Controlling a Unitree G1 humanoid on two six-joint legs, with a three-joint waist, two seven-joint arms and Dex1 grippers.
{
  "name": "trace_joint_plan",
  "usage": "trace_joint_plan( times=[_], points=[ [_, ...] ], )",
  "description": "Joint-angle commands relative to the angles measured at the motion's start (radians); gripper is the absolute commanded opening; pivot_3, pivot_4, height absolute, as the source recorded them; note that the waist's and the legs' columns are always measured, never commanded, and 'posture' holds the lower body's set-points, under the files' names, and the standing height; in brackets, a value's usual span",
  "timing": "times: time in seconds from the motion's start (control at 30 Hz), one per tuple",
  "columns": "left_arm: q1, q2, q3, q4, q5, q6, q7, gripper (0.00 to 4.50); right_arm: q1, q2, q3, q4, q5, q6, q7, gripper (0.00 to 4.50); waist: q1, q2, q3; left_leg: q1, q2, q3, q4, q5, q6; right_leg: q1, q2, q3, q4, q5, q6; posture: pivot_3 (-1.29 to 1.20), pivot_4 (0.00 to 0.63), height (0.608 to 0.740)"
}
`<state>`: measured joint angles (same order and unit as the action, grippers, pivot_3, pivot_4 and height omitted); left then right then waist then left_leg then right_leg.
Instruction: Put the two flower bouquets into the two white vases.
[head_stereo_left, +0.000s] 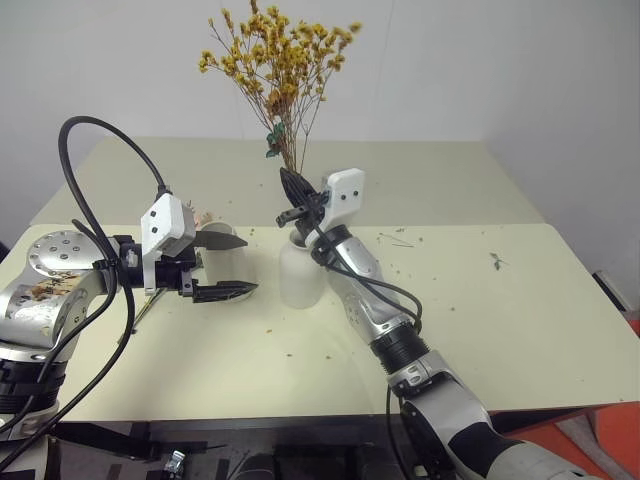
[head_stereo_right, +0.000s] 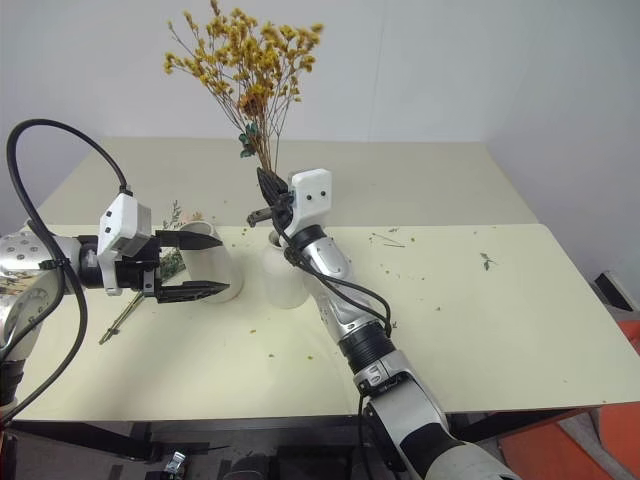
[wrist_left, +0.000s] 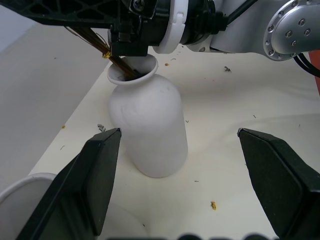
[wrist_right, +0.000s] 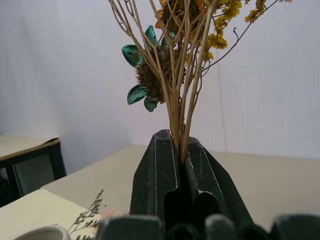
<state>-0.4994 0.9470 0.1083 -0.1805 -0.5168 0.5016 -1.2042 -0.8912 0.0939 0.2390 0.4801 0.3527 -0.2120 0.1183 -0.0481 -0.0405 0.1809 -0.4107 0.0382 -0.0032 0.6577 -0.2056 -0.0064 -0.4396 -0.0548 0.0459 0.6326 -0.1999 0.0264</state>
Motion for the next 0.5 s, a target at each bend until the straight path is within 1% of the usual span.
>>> trace_joint_plan(
  times=[0.03, 0.2, 0.27, 0.33, 0.5],
  points=[
    [-0.009, 0.014, 0.035, -0.025, -0.017, -0.001, 0.003, 4.05, -0.097, 0.186, -0.015, -0.035, -0.007, -0.036, -0.005, 0.03, 0.0, 0.0, 0.0, 0.0, 0.0, 0.0, 0.0, 0.0, 0.0, 0.0, 0.0, 0.0, 0.0, 0.0, 0.0, 0.0, 0.15, 0.74],
    [-0.013, 0.014, 0.033, -0.021, -0.016, -0.001, 0.003, 4.05, -0.073, 0.185, 0.006, -0.066, -0.014, -0.039, 0.014, 0.03, 0.0, 0.0, 0.0, 0.0, 0.0, 0.0, 0.0, 0.0, 0.0, 0.0, 0.0, 0.0, 0.0, 0.0, 0.0, 0.0, 0.15, 0.74],
    [-0.015, 0.013, 0.032, -0.019, -0.015, -0.001, 0.003, 4.05, -0.056, 0.18, 0.021, -0.098, -0.015, -0.033, 0.028, 0.6, 0.0, 0.0, 0.0, 0.0, 0.0, 0.0, 0.0, 0.0, 0.0, 0.0, 0.0, 0.0, 0.0, 0.0, 0.0, 0.0, 0.15, 0.74],
    [-0.017, 0.012, 0.03, -0.016, -0.014, -0.002, 0.003, 4.05, -0.043, 0.173, 0.034, -0.128, -0.015, -0.023, 0.039, 1.08, 0.0, 0.0, 0.0, 0.0, 0.0, 0.0, 0.0, 0.0, 0.0, 0.0, 0.0, 0.0, 0.0, 0.0, 0.0, 0.0, 0.15, 0.74],
    [-0.026, 0.004, 0.02, -0.006, -0.01, -0.007, 0.002, 4.05, -0.015, 0.152, 0.053, -0.183, -0.018, 0.001, 0.047, 2.87, 0.0, 0.0, 0.0, 0.0, 0.0, 0.0, 0.0, 0.0, 0.0, 0.0, 0.0, 0.0, 0.0, 0.0, 0.0, 0.0, 0.15, 0.74]
  ],
)
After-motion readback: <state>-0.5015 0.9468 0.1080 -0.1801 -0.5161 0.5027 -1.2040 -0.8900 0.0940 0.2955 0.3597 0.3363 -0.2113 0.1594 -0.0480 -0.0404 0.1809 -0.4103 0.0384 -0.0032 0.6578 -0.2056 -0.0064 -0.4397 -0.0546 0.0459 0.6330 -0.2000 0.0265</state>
